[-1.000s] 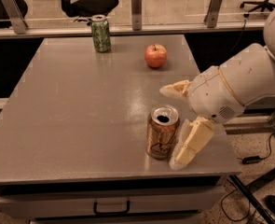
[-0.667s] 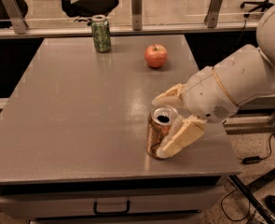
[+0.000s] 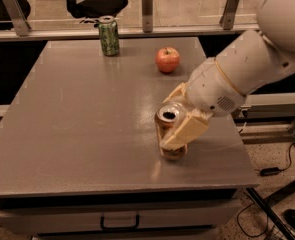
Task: Knock orange can over
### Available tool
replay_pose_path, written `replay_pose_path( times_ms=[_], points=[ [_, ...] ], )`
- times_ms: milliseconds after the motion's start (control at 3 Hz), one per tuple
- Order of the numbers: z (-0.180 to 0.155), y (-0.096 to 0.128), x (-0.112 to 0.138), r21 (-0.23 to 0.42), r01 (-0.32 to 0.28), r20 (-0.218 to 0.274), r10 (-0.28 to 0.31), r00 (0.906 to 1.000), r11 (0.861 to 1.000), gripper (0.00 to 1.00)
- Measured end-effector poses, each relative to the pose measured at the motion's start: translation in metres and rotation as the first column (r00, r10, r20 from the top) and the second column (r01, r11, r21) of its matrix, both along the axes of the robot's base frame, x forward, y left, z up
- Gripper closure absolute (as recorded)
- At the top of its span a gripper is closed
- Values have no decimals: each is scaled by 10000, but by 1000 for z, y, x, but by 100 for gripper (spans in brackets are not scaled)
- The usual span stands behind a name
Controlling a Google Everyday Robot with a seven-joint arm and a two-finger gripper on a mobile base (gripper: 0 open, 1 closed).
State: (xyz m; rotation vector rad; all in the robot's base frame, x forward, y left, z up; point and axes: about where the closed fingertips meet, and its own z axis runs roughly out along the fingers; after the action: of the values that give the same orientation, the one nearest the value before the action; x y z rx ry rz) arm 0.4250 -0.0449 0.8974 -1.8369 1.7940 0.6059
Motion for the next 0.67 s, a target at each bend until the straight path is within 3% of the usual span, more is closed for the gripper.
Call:
replay_pose_path(
  times_ms=[333, 667],
  points=[
    [12, 3, 11, -1542, -63, 132, 84, 9999, 9880, 96],
    [19, 7, 20, -3736, -418, 386, 605, 9974, 9266, 100]
  ],
)
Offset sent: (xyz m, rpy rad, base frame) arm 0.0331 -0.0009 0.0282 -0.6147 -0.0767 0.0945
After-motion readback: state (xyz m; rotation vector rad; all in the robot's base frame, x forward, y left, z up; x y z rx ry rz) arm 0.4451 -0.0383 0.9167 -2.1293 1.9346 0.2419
